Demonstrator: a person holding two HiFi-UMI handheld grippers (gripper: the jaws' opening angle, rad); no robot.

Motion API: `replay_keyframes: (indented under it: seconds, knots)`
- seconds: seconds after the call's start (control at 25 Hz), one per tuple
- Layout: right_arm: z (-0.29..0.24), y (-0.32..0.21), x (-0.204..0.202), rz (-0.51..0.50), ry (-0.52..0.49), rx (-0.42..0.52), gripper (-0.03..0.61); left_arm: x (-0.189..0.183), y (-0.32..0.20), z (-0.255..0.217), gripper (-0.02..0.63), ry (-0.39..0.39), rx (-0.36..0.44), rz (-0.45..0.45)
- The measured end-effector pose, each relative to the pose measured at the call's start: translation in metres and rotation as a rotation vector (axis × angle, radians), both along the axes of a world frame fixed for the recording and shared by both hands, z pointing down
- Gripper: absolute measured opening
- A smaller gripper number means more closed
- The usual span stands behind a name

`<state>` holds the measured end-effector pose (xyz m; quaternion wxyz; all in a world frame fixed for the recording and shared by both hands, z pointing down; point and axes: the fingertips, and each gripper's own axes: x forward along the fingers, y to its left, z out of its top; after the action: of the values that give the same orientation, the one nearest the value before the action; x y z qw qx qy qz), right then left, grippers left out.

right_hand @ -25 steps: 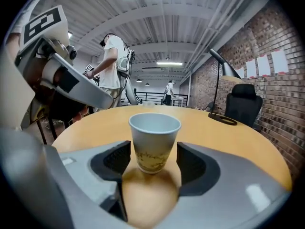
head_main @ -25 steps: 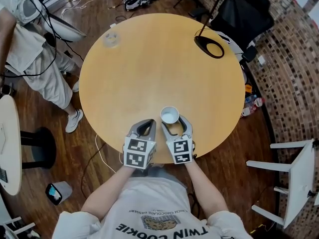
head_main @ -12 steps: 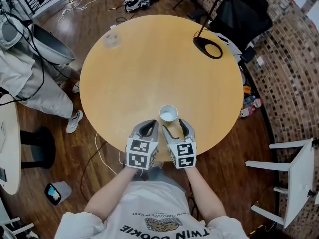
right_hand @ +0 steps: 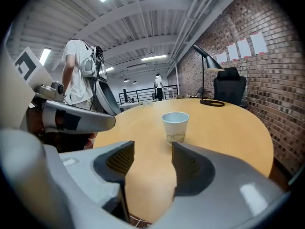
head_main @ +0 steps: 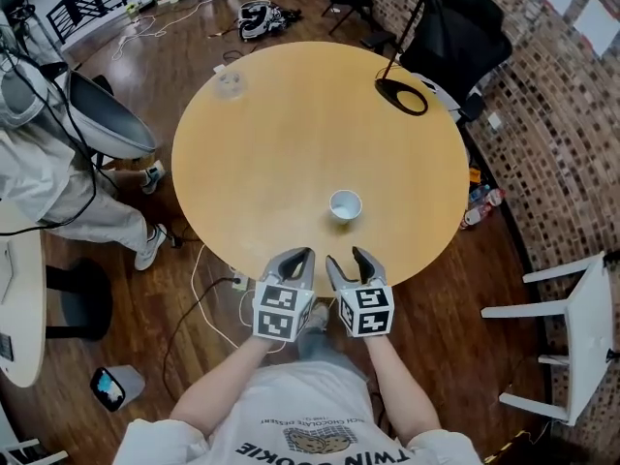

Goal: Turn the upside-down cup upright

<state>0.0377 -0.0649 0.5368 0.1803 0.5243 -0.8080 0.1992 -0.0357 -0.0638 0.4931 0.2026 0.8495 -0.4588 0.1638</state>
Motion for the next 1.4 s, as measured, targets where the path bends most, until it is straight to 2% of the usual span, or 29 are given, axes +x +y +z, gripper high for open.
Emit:
replay_keyframes:
  seconds: [0.2,0.44,0.64,0.96,1.4]
  knots:
    - [-0.006,0.050,-0.033,0.043,-0.006,0.013,0.228,-0.032,0.055,0.005,0.003,0.016,0.023,0.023]
    - [-0.027,0.120,-0.066,0.084,-0.040,0.028,0.138,-0.060,0.123,0.002,0.003,0.038,0.015,0.058]
    - [-0.035,0.173,-0.083,0.115,-0.062,0.034,0.092,-0.071,0.173,-0.004,0.003,0.077,0.017,0.085]
    - [-0.059,0.239,-0.079,0.151,-0.072,0.093,0.003,-0.056,0.236,-0.017,0.003,0.085,0.034,0.116]
    - [-0.074,0.302,-0.048,0.139,-0.080,0.137,0.003,-0.018,0.297,-0.024,0.003,0.061,0.060,0.104]
